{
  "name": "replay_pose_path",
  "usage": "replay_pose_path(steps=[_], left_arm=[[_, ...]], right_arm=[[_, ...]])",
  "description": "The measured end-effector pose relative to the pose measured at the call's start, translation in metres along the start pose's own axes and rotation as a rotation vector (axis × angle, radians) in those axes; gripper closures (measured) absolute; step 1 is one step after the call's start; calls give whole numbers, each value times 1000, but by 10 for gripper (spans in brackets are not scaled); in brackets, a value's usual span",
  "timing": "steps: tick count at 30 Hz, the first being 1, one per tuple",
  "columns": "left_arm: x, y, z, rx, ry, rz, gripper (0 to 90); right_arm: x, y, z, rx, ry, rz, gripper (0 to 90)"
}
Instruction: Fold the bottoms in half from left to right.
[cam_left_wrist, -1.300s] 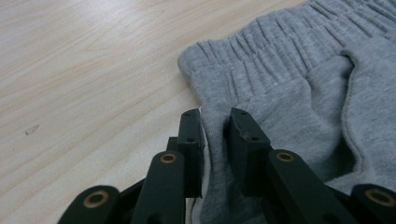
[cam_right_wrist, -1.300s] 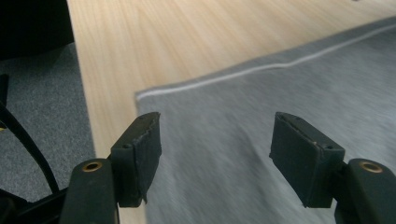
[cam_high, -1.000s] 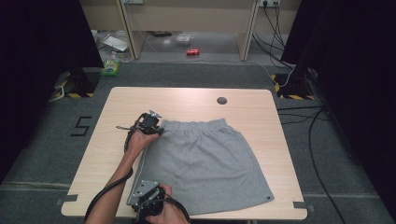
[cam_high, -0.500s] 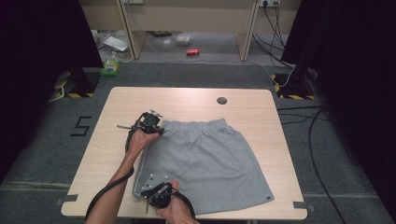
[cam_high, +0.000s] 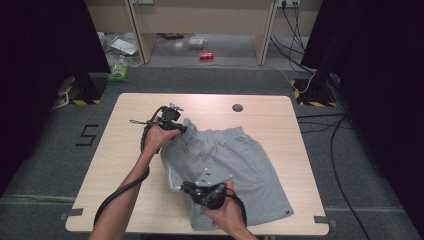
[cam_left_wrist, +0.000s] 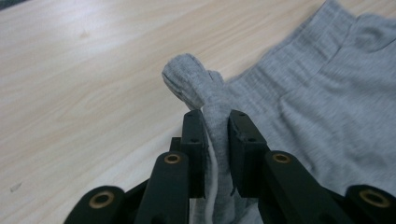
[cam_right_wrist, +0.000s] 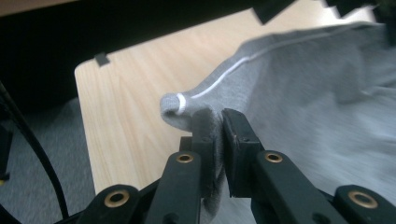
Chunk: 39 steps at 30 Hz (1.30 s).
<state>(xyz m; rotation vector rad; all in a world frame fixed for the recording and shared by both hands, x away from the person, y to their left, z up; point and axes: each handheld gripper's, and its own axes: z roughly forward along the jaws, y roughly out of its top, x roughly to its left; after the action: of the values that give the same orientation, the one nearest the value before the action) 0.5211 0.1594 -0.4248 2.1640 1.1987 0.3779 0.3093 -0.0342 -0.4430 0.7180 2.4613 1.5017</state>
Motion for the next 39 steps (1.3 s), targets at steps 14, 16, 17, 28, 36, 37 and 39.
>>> replay_pose_path(steps=[14,16,17,28,36,37,39], left_arm=[[-52,47,10,4,-43,11,771],[-59,52,14,9,-45,16,772],[-63,54,16,8,-49,16,772],[-106,77,35,25,-77,59,771],[-137,87,58,52,-76,84,769],[-141,88,61,56,-80,86,769],[-150,90,68,63,-83,93,765]], right_arm=[[-37,-38,-77,-86,-102,102,842],[-41,-43,-86,-90,-118,107,842],[-45,-49,-94,-91,-135,122,842],[-60,-79,-141,-106,-221,177,841],[-65,-92,-154,-96,-236,193,839],[-65,-93,-154,-96,-237,196,838],[-66,-93,-155,-93,-241,198,837]])
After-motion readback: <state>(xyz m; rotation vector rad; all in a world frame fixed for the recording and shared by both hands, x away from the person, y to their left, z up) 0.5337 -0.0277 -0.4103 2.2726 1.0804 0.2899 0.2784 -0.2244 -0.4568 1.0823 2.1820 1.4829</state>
